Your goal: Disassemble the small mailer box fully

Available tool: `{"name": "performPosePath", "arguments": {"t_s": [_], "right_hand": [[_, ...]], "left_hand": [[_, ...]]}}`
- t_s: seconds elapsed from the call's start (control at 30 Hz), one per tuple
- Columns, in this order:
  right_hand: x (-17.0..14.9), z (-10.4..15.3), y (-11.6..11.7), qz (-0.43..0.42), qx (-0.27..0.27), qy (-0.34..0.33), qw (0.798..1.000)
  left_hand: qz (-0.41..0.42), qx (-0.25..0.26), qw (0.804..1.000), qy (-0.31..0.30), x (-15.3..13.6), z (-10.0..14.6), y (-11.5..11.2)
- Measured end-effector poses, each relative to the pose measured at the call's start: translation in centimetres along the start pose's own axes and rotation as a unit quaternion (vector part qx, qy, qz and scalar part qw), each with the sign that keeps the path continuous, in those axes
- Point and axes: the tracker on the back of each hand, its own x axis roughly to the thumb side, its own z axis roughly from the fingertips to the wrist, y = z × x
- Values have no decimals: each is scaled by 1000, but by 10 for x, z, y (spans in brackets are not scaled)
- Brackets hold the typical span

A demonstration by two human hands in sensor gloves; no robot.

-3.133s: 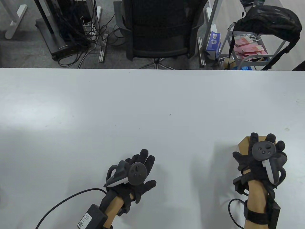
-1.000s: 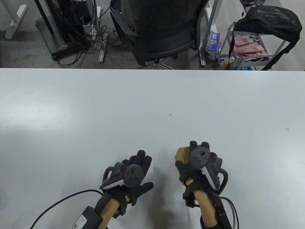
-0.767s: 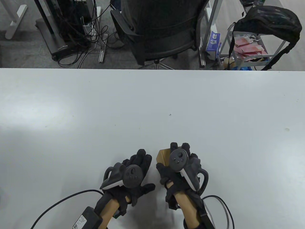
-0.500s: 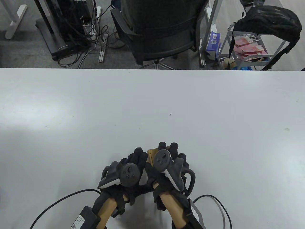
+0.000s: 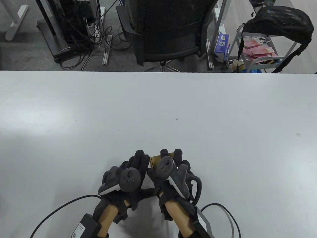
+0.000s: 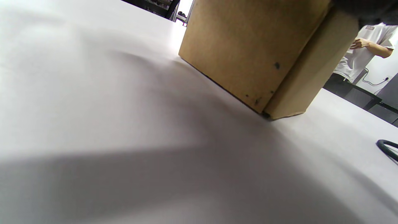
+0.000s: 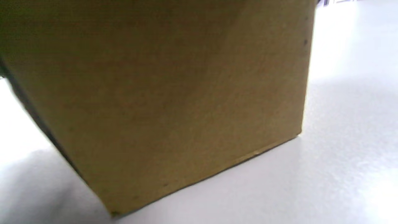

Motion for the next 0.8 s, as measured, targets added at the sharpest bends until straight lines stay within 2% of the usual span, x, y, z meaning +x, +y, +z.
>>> {"name": "performPosePath", "arguments": {"t_s": [0.1,0.23,0.3,0.37,0.47,0.53,0.8], "right_hand": [[-16,-4,-11,-64,17,-16,998],[-44,-8,-28,-160,22,-71,984],[-62,-12,-32,-251,60,-136,957],[-74,-14,-33,-299,96,-190,930],[-86,-15,-32,-286,100,-234,924],[-90,-16,-29,-257,94,-253,928],[-95,-15,-14,-161,105,-239,952]], "left_hand": [[-7,2,1000,-4,1,-1,-1],[-6,33,999,-22,2,0,2],[-6,61,997,-38,3,-1,4],[-7,76,996,-47,4,-2,4],[-13,82,995,-48,5,-5,3],[-15,71,996,-42,5,-8,0],[3,56,998,-36,3,-14,-2]]}}
